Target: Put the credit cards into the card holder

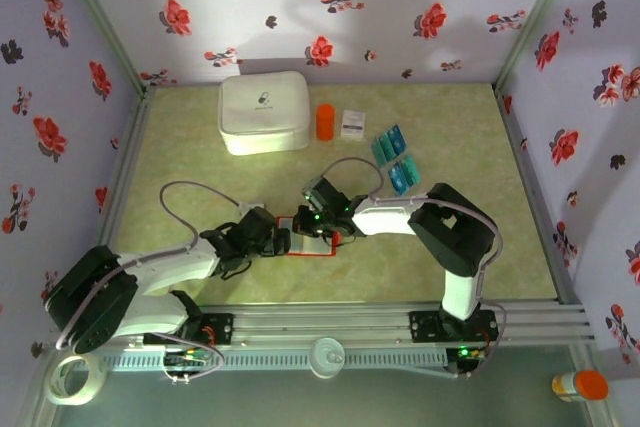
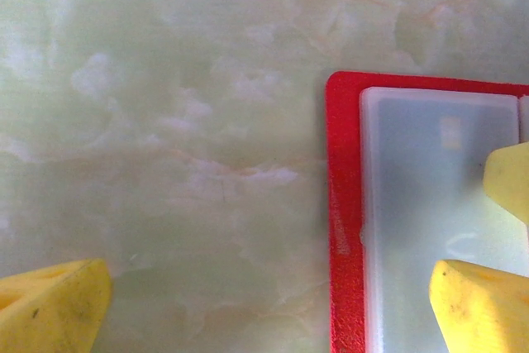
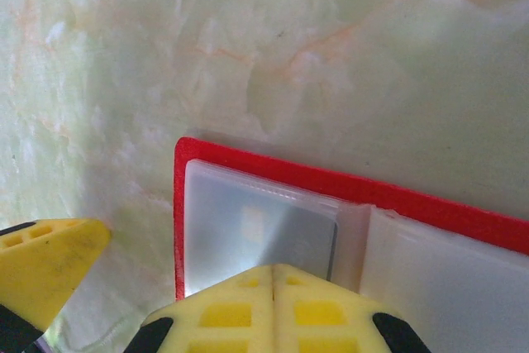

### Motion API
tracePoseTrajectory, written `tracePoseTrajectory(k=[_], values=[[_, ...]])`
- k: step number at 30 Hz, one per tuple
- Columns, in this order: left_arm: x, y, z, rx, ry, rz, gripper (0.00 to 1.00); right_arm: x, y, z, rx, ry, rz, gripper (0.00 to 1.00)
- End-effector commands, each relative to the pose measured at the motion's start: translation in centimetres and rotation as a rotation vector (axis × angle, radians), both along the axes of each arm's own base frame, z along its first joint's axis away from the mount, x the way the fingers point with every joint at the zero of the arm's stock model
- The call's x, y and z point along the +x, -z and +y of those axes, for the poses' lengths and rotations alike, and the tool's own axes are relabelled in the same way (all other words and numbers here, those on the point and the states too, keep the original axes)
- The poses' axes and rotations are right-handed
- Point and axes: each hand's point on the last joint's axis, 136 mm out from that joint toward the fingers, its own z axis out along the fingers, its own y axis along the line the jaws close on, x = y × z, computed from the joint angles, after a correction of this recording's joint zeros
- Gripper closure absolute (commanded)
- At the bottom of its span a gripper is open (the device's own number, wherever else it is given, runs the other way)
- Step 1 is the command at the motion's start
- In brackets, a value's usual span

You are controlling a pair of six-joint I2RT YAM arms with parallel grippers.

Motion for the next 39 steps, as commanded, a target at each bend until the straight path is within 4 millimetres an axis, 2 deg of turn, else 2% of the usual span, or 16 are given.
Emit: tracePoseTrajectory(k=[1,6,9,12,19,26,32,35,39], values=[[-0.2,0.7,0.6,0.046,-0.011,0.024,0.00,-0.3,0.3,0.4,0.008,-0.005,0.011,0.92],[-0.5,1.4,1.5,0.081,-0.035,0.041,0.00,0.4,-1.7,0.4,0.009,-0.021,-0.026,0.87],[-0.6,1.5,1.8,0.090,-0.044,0.041,0.00,1.6,-4.1,-0.7,0.015,-0.003,-0.071,0.84],[-0.7,1.6,2.2,0.106,-0.053,0.044,0.00,2.6,-6.2,-2.6,-0.020,0.013,-0.122,0.80],[-0.9,2.1,2.7,0.140,-0.064,0.061,0.01,4.8,-9.9,-9.4,-0.184,0.062,-0.233,0.66],[-0.9,2.3,2.9,0.158,-0.066,0.068,0.01,6.9,-11.2,-17.9,-0.503,0.109,-0.298,0.60],[-0.9,2.2,2.9,0.160,-0.064,0.067,0.01,8.5,-11.7,-23.9,-0.747,0.132,-0.308,0.60],[-0.9,2.2,3.0,0.159,-0.065,0.064,0.01,9.2,-11.6,-25.8,-0.838,0.127,-0.298,0.60],[-0.9,2.2,3.0,0.159,-0.066,0.065,0.01,9.8,-10.9,-26.9,-0.915,0.103,-0.277,0.60]])
